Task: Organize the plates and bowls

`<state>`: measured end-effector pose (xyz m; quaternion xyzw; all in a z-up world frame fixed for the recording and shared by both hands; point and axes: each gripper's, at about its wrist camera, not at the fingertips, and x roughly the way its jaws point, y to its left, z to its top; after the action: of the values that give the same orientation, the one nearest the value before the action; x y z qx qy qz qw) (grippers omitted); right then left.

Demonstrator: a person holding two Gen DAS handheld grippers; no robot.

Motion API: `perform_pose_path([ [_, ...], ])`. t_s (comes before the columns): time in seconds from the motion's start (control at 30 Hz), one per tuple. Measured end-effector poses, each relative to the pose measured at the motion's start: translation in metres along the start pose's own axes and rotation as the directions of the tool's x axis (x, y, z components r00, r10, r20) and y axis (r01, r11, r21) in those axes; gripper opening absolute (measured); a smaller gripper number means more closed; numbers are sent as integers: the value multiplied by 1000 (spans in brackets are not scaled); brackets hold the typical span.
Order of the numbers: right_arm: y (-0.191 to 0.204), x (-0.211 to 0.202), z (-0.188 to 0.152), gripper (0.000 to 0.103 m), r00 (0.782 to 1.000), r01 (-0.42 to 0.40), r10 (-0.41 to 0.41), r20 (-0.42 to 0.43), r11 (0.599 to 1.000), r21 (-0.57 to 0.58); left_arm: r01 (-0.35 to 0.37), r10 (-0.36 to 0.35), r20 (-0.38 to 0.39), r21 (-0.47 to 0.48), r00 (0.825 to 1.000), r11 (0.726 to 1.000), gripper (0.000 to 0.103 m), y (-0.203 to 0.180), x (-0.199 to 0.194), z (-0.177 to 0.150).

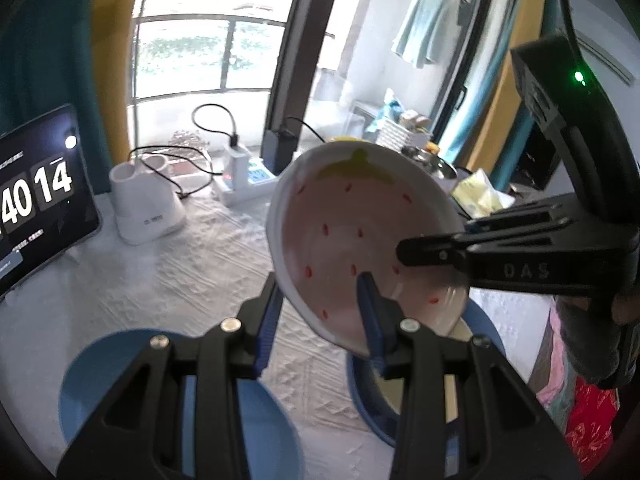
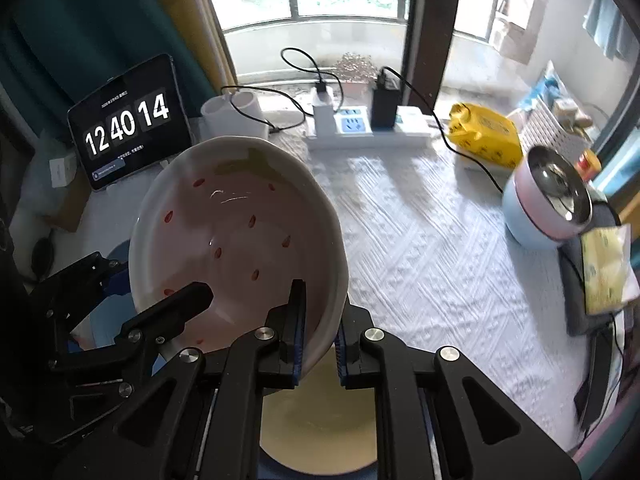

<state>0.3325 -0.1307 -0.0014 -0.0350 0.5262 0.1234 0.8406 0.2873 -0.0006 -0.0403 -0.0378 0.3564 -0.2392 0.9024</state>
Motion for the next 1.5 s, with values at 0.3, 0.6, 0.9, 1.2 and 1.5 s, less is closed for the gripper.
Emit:
perform_pose_path([
  [0.3,-20,-6,-26,14,1000,4,-3,-24,998,55,39,-36,-52,62,998,997,39,-31,6,-13],
  [0.6,-35,-8,-45,14,999,-13,17,-43,994,104,48,-41,-89,78,995,996,39,-50,8,-24],
  [0.9,-46,-23,-67,14,998,-58,60,-15,992,110,5,1,-72,91,997,996,39,-79,-8,-36],
  [1.2,-52,-6,-86,14,991,-120,124,-39,988,92,-37,42,-156,38,987,999,39,-86,1,-55],
  [1.5,-48,8,-88,14,988,-138,138,-66,990,13,-93,91,-166,1,982,996,39,-84,9,-65],
])
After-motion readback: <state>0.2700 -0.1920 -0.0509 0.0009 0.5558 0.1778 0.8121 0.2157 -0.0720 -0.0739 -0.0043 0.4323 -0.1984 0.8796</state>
